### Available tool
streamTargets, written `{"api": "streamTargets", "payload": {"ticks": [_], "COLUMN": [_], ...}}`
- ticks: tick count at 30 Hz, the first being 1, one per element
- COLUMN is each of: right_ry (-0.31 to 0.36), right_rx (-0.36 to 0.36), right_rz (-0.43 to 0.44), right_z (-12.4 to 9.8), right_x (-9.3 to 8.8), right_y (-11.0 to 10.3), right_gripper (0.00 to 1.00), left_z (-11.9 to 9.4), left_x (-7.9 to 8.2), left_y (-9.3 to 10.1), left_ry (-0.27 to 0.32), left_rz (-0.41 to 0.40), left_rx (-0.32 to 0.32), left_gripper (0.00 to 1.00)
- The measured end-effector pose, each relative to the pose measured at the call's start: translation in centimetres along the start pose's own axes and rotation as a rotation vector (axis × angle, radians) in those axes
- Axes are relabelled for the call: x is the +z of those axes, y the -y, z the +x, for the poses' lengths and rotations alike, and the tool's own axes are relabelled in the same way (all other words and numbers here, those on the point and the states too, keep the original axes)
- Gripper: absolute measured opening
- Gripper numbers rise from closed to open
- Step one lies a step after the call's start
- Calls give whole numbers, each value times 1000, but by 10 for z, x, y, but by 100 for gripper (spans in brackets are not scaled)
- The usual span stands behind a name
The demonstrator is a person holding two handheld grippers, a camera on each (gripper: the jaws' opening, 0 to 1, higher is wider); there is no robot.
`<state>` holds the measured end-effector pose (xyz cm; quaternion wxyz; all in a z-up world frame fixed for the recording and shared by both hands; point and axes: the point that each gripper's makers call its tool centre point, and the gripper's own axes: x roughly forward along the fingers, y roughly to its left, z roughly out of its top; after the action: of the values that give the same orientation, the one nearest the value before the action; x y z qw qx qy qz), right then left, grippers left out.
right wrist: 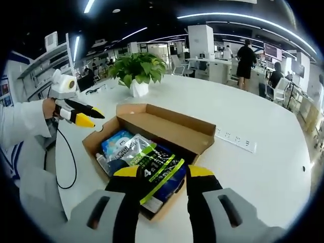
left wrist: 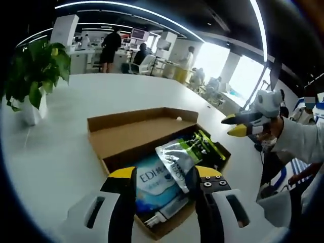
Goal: Operate the shoe box by opening the lid, removing the specified soft item, and placing it in the target area until the item is outside and the box remains undamaged.
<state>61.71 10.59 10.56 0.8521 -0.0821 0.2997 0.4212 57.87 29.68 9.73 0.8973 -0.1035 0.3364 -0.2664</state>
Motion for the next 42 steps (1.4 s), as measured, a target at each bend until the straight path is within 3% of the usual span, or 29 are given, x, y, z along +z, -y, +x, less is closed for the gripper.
{"api": "streamTargets", "payload": {"ticks": [12,42], "right_ry": [-67,-160], "right_rx": [19,-10], "right_rz": [43,106], "right_z": [11,28], "right_x": [-17,-42], "right_y": [-8,-9], "right_gripper": [22,19], "left_z": [25,64], "left_x": [-17,-43], "left_y": [5,6], "left_ry": [-75,-151], "left_rz": [-66,-143], "left_rx": [6,-25], "left_gripper": [38,36]}}
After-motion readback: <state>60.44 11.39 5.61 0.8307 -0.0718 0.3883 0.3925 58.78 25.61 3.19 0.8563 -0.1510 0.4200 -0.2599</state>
